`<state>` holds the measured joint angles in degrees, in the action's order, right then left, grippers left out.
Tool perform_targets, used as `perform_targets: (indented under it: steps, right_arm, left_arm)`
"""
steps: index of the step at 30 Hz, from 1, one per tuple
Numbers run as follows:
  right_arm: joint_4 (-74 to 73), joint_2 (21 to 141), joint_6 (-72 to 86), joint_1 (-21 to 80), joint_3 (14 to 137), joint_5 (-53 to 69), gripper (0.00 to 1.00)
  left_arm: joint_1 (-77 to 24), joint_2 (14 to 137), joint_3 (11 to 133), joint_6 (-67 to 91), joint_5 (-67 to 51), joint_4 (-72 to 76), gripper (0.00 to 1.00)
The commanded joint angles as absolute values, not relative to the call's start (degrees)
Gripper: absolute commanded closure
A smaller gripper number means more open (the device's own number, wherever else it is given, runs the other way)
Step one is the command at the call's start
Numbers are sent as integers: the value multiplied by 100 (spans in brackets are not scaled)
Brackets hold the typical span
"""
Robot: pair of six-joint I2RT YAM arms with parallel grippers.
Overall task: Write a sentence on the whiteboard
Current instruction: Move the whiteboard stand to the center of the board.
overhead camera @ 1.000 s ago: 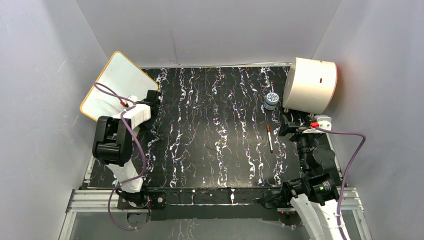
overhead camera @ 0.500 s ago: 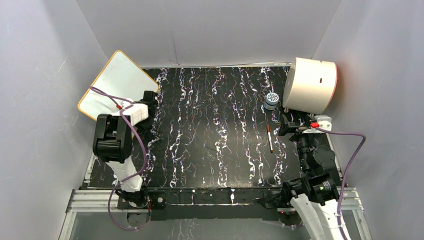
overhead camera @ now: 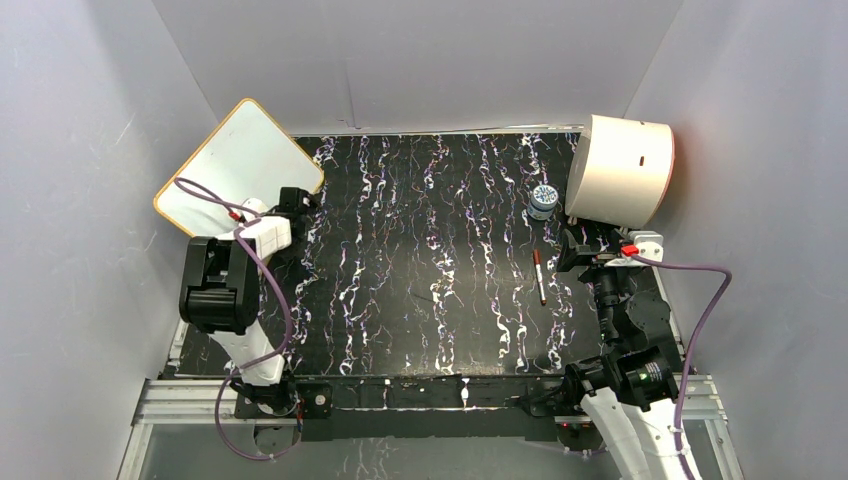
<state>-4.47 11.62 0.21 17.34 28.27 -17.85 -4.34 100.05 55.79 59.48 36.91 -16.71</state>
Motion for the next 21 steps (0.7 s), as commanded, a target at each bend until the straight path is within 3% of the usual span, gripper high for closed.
perform_targets:
  steps: [1,6,21]
  right_arm:
    - [-79,1160,9,1766,2830,-1736,1]
    - [-86,1173,9,1760,2826,-1639,1]
    - [-171,1255,9,1762,2856,-1527,1]
  left_arm:
    - [-461,9695,5073,5136,2919,-1654,100]
    - [-624,9452,4636,4723,1808,-1019,100]
    - [-2341,9292,4573,4025,1233,-677,100]
